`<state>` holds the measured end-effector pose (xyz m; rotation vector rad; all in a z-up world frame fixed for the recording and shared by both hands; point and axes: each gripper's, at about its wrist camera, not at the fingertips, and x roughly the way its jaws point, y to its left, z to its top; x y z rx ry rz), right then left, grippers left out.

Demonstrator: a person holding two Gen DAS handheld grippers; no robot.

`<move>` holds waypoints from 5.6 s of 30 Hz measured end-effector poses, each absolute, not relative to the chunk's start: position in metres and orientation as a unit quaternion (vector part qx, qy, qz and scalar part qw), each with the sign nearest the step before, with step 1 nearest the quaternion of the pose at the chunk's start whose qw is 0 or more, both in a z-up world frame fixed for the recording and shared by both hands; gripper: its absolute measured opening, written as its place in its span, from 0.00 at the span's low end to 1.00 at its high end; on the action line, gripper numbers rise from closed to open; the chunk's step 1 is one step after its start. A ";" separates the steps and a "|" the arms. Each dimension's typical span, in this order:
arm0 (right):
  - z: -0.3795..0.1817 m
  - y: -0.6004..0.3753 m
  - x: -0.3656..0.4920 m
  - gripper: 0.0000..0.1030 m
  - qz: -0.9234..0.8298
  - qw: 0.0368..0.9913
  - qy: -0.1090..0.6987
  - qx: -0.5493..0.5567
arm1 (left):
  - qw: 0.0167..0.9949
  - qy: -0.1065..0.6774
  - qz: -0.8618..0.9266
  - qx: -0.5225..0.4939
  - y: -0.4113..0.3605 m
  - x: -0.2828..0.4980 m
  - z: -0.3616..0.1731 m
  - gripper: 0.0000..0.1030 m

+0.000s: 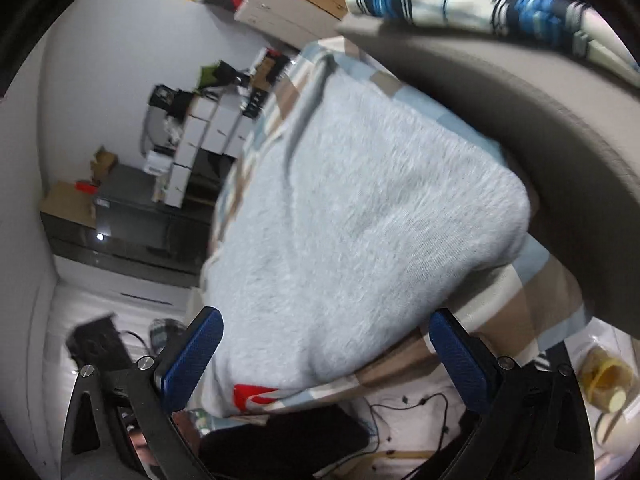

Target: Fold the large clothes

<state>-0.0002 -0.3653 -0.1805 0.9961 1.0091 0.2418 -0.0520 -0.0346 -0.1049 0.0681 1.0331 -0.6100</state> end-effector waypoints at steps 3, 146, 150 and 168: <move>-0.182 -0.366 0.004 1.00 0.102 0.749 0.470 0.455 | 0.816 0.507 -0.278 0.015 -0.030 -0.039 -0.117 0.89; -0.062 -0.291 0.055 0.11 -0.010 0.942 0.328 0.066 | 0.797 0.533 -0.285 -0.028 0.028 -0.057 -0.107 0.91; -0.018 -0.220 0.037 0.11 0.039 0.964 0.264 -0.014 | 0.820 0.534 -0.199 -0.047 0.105 -0.088 -0.091 0.91; -0.161 0.065 -0.050 0.11 0.214 0.847 0.231 -0.427 | 0.821 0.508 -0.178 -0.191 0.242 -0.135 -0.065 0.91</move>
